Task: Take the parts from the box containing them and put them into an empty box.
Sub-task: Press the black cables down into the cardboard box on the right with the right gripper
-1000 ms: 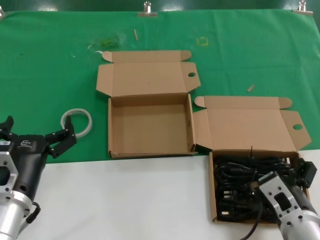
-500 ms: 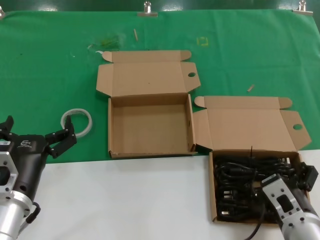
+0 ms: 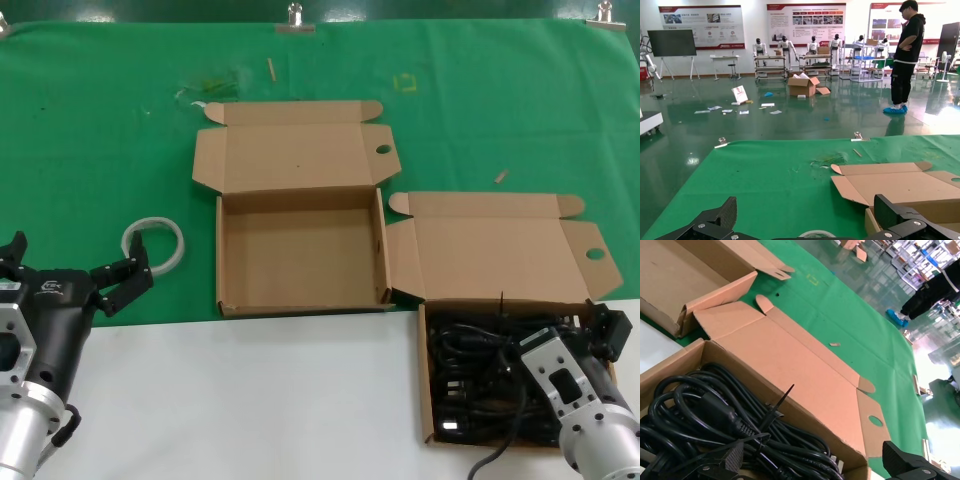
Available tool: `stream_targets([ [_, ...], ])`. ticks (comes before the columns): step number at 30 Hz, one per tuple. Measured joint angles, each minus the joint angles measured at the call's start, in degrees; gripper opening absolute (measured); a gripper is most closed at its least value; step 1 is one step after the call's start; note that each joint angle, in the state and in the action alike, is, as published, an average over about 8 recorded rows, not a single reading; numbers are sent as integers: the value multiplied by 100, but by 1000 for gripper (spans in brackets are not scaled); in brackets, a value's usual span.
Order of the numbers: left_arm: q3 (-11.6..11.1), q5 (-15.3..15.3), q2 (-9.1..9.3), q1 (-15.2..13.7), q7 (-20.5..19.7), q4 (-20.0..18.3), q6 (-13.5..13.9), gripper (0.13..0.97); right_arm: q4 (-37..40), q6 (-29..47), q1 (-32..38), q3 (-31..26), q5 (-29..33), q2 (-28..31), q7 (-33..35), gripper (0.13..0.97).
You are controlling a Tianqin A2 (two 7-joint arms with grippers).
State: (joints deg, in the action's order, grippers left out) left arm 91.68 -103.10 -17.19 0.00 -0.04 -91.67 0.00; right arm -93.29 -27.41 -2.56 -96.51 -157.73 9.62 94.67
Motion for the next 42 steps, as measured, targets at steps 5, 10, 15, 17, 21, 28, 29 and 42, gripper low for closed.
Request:
stream_targets([
  [5,0,1,0,0,0,0,0,965,273,150,85,-6,0,0,-19,966],
  [10,0,1,0,0,0,0,0,965,507,289,168,-24,0,0,-56,966],
  [15,0,0,0,0,0,0,0,965,647,371,249,-53,0,0,-78,966],
  [17,0,0,0,0,0,0,0,965,688,393,281,-60,0,0,-78,966],
  [21,0,0,0,0,0,0,0,965,747,421,341,-62,0,0,-63,966],
  [28,0,0,0,0,0,0,0,965,738,404,359,-40,0,0,-40,936],
  [29,0,0,0,0,0,0,0,965,728,398,354,-37,0,0,-40,932],
  [42,0,0,0,0,0,0,0,965,574,323,261,-45,0,0,-144,831],
])
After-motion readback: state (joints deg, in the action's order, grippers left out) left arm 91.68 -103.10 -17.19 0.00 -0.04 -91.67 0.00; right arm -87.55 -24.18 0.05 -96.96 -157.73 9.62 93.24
